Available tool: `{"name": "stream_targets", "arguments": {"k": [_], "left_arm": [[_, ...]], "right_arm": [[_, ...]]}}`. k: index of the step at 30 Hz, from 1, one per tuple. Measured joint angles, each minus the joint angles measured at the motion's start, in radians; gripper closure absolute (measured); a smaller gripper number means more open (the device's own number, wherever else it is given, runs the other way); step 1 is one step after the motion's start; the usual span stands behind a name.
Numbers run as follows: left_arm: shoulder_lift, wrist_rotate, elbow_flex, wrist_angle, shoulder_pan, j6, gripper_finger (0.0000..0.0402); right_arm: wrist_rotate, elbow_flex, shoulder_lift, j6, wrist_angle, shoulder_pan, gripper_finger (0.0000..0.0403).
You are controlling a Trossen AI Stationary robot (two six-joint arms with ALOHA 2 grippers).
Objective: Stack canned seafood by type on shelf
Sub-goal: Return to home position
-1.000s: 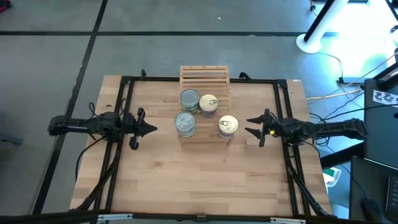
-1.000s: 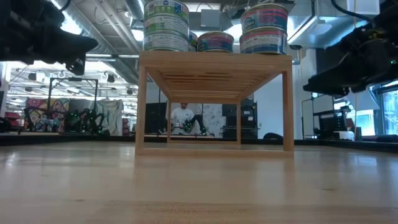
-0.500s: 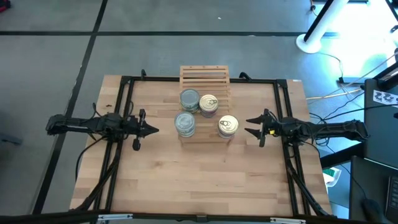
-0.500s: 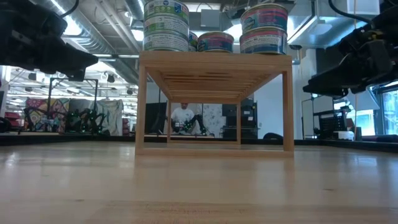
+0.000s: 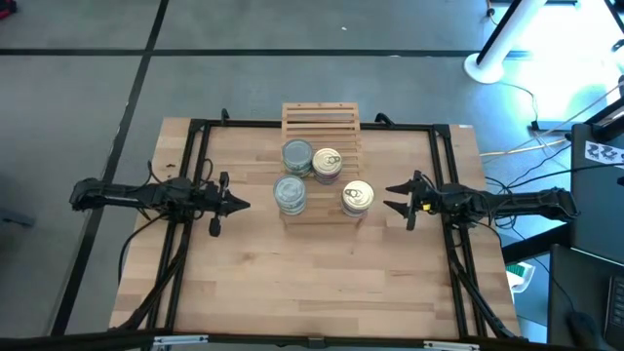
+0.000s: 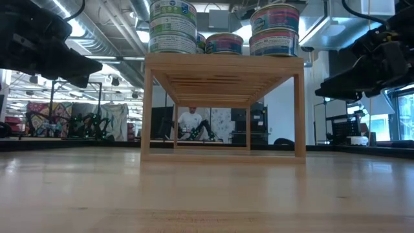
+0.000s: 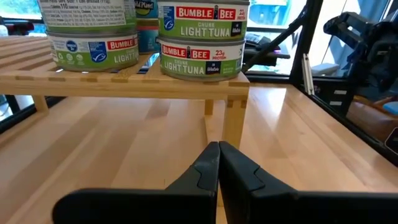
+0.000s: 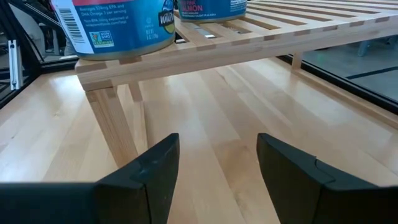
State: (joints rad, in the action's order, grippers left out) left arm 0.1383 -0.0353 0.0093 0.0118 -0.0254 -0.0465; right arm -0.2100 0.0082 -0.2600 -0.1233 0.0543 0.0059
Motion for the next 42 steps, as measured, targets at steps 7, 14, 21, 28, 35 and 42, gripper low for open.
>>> {"name": "stream_targets", "arguments": {"k": [7, 14, 21, 28, 35, 42], "left_arm": [[0.0, 0.0, 0.0, 0.0, 0.0, -0.081, 0.0396], [0.0, 0.0, 0.0, 0.0, 0.0, -0.083, 0.0396], [0.0, 0.0, 0.0, 0.0, 0.0, -0.084, 0.0396], [0.0, 0.0, 0.0, 0.0, 0.0, -0.085, 0.0396], [0.0, 0.0, 0.0, 0.0, 0.0, -0.085, 0.0396], [0.0, 0.0, 0.0, 0.0, 0.0, -0.085, 0.0396]], "right_arm": [[0.0, 0.0, 0.0, 0.0, 0.0, 0.0, 0.0187], [-0.002, 0.0, 0.0, -0.002, 0.001, 0.0, 0.0187], [-0.004, 0.0, 0.0, -0.003, 0.002, 0.0, 0.0187], [-0.004, 0.0, 0.0, -0.003, 0.002, 0.0, 0.0187], [-0.003, 0.0, 0.0, -0.003, 0.002, 0.0, 0.0187], [-0.003, 0.0, 0.0, -0.003, 0.003, 0.0, 0.0187]]}}
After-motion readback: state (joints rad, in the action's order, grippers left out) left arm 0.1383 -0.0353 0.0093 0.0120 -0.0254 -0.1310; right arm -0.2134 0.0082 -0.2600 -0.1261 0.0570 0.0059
